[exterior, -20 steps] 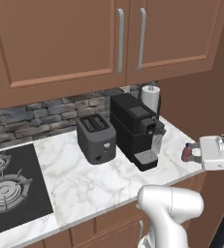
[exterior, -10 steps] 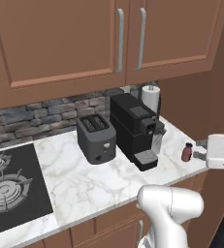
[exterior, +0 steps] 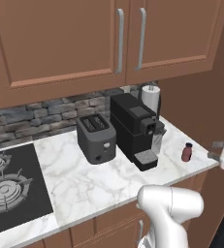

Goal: Place the drinks on the dining counter in a tight cluster.

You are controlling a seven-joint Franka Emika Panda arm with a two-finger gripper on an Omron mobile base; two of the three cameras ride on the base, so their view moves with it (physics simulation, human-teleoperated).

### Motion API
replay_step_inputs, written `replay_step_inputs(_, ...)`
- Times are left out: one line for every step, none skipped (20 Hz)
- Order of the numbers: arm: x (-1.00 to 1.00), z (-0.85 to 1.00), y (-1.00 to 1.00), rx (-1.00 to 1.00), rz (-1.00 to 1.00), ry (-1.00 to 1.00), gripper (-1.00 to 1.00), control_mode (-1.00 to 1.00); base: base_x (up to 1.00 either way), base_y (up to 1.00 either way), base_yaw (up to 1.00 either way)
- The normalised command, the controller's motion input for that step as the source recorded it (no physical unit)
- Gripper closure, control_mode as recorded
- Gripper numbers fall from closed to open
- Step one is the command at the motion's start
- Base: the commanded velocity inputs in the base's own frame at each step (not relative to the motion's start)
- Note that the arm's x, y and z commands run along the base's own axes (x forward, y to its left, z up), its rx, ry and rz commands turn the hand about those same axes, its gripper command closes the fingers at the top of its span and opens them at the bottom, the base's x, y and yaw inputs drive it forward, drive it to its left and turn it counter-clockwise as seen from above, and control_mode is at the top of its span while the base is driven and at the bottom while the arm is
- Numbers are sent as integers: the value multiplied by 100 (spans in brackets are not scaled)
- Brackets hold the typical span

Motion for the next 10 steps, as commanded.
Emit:
replay_step_inputs(-20, -1, -59, 0, 0, -2, -100, -100, 0, 0, 0)
replay_step_inputs(-17, -3, -58, 0, 0, -2, -100, -100, 0, 0, 0)
replay_step_inputs(-14, -5, -58, 0, 0, -4, -100, -100, 0, 0, 0)
replay_step_inputs(-9, -7, -54, 0, 0, -5, -100, -100, 0, 0, 0)
replay_step_inputs(0, -7, -51, 0, 0, -6, -100, -100, 0, 0, 0)
replay_step_inputs(0, -8, -47, 0, 0, -6, -100, -100, 0, 0, 0)
replay_step_inputs(2, -8, -45, 0, 0, -4, -100, -100, 0, 0, 0)
replay_step_inputs(6, -10, -45, 0, -2, -2, -100, -100, 0, 0, 0)
replay_step_inputs(15, -12, -42, 0, -2, -1, -100, -100, 0, 0, 0)
replay_step_inputs(20, -15, -37, 0, -2, 0, -100, -100, 0, 0, 0)
